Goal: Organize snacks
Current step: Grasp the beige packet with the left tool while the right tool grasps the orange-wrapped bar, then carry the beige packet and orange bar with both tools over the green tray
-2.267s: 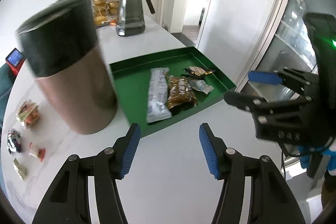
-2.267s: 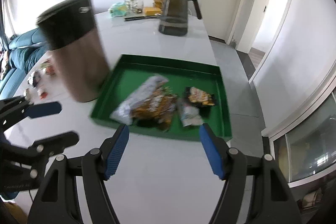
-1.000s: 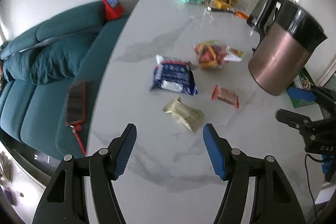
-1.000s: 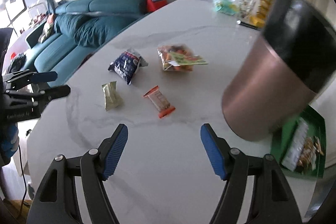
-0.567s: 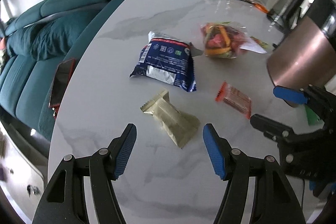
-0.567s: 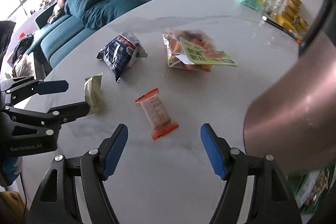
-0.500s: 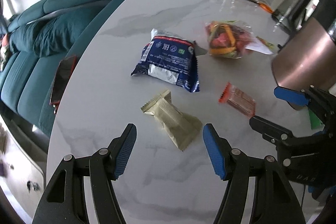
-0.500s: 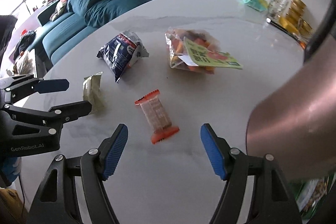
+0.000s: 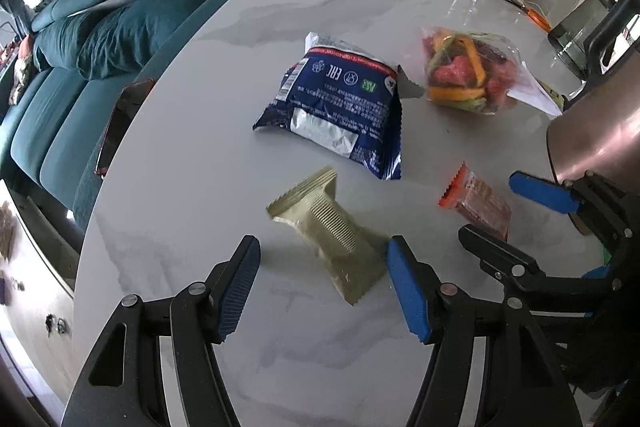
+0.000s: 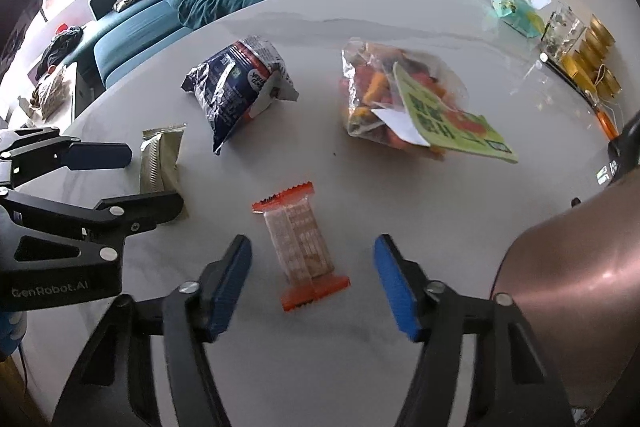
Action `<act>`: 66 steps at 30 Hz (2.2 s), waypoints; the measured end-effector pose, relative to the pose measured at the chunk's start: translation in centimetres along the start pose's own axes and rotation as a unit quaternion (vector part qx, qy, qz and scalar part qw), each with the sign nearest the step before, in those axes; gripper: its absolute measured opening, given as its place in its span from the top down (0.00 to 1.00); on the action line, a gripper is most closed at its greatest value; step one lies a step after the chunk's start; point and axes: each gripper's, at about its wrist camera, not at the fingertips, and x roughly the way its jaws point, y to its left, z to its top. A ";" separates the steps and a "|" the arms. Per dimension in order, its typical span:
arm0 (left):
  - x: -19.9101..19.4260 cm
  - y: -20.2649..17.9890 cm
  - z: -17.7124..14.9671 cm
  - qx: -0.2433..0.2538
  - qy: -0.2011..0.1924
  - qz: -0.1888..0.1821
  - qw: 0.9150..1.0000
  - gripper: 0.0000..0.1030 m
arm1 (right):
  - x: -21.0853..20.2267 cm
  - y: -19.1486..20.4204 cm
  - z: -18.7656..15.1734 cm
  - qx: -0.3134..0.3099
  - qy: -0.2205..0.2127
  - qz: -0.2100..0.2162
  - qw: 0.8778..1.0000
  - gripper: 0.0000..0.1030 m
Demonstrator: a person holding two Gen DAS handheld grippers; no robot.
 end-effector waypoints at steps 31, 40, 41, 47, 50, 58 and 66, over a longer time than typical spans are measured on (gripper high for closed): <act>-9.4 -5.8 -4.2 0.145 -0.076 -0.092 0.982 0.83 | -14.0 -1.0 -9.1 0.099 -0.094 -0.044 0.990 1.00; -12.3 -15.5 -7.9 0.244 -0.073 -0.155 0.955 0.83 | -19.6 -6.4 -17.5 0.175 -0.107 -0.117 0.972 1.00; -12.6 -16.9 -8.2 0.254 -0.076 -0.160 0.951 0.83 | -20.3 -7.4 -18.4 0.186 -0.110 -0.126 0.968 1.00; -13.7 -24.9 -8.8 0.297 -0.095 -0.177 0.933 0.90 | -23.7 -13.4 -22.7 0.231 -0.123 -0.172 0.950 1.00; -13.7 -28.8 -8.5 0.305 -0.100 -0.181 0.930 0.90 | -25.3 -17.0 -24.7 0.251 -0.131 -0.187 0.941 1.00; -11.6 -37.3 -6.3 0.291 -0.107 -0.173 0.935 0.90 | -24.6 -25.3 -27.3 0.274 -0.126 -0.187 0.935 1.00; -8.5 -40.7 -4.7 0.267 -0.081 -0.143 0.950 0.90 | -20.1 -29.9 -28.5 0.279 -0.096 -0.147 0.944 1.00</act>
